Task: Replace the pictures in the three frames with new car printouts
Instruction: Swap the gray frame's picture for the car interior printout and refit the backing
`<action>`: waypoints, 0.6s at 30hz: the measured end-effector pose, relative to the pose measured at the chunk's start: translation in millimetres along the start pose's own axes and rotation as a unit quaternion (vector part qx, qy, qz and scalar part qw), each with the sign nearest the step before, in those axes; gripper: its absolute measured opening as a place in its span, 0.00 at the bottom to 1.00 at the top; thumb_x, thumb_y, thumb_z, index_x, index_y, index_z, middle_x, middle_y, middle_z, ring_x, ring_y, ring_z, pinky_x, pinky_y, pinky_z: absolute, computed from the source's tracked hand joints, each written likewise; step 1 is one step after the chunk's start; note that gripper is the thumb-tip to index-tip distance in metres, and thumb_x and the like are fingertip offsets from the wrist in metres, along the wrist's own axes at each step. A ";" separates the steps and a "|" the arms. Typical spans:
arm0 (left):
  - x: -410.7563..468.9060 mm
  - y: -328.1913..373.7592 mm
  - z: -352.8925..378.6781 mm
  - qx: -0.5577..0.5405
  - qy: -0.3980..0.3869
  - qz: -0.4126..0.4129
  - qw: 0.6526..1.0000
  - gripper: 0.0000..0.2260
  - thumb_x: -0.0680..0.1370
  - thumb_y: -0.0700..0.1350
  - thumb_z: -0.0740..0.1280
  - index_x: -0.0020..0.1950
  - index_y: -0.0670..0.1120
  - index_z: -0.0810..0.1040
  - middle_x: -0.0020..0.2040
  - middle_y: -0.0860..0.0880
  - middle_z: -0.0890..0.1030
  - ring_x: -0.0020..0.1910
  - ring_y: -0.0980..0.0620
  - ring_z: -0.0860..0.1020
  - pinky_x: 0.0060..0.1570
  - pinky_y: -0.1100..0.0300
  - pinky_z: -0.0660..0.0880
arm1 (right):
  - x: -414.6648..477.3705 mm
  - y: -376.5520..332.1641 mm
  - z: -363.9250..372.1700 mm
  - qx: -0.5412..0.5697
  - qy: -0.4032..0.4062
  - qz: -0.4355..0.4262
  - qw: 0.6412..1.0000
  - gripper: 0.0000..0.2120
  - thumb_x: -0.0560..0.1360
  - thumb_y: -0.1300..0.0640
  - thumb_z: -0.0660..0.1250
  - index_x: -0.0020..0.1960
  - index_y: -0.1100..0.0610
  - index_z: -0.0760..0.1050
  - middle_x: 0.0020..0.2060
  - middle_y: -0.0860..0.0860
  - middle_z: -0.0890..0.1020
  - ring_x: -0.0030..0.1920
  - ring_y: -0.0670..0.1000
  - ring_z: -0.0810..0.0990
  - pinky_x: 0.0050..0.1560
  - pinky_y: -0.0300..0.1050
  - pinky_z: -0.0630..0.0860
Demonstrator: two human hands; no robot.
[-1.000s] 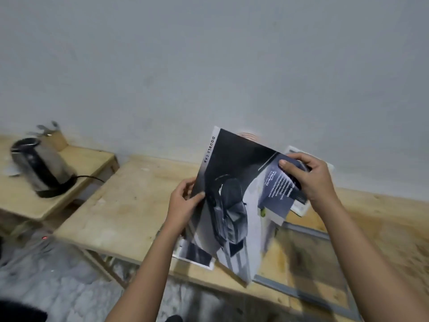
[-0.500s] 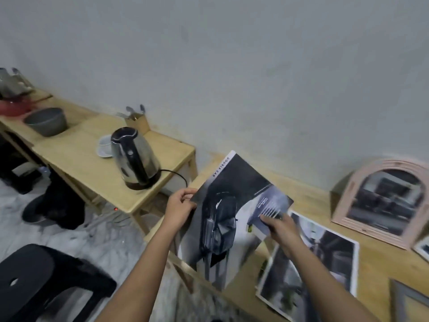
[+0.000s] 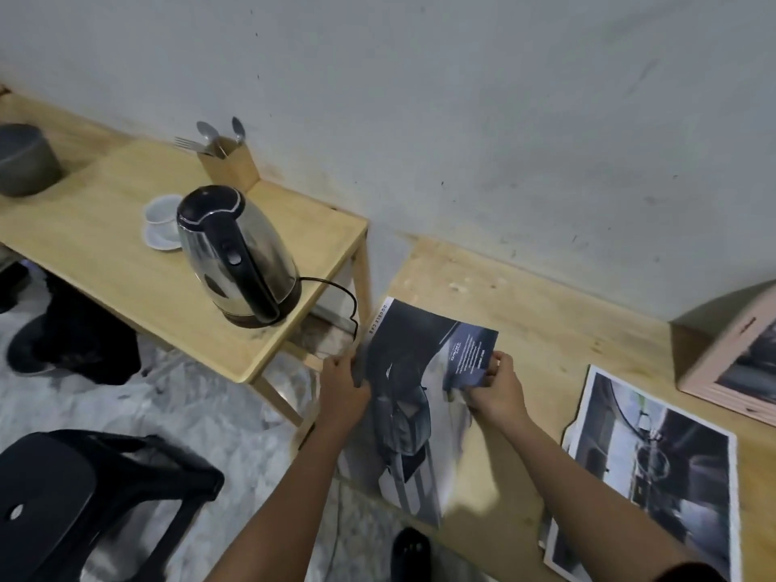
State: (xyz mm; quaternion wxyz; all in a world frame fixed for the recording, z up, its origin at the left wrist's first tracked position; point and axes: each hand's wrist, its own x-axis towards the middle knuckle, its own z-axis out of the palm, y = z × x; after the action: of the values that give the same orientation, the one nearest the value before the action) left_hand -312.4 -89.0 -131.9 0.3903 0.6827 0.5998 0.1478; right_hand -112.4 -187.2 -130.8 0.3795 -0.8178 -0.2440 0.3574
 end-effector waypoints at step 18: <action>-88.0 102.4 166.4 0.000 -0.254 0.130 0.959 0.19 0.77 0.38 0.62 0.68 0.41 0.67 0.65 0.44 0.66 0.63 0.46 0.69 0.57 0.63 0.67 | -80.8 148.6 -199.8 -0.109 0.291 0.151 0.938 0.15 0.70 0.63 0.71 0.55 0.66 0.74 0.50 0.63 0.75 0.52 0.64 0.75 0.52 0.52 0.72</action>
State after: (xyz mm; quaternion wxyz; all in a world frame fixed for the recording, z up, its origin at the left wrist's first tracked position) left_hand -149.7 -228.0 -144.1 0.5073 0.7696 0.3874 0.0192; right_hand 10.0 -418.6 -125.4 0.2837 -0.9497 -0.0342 0.1280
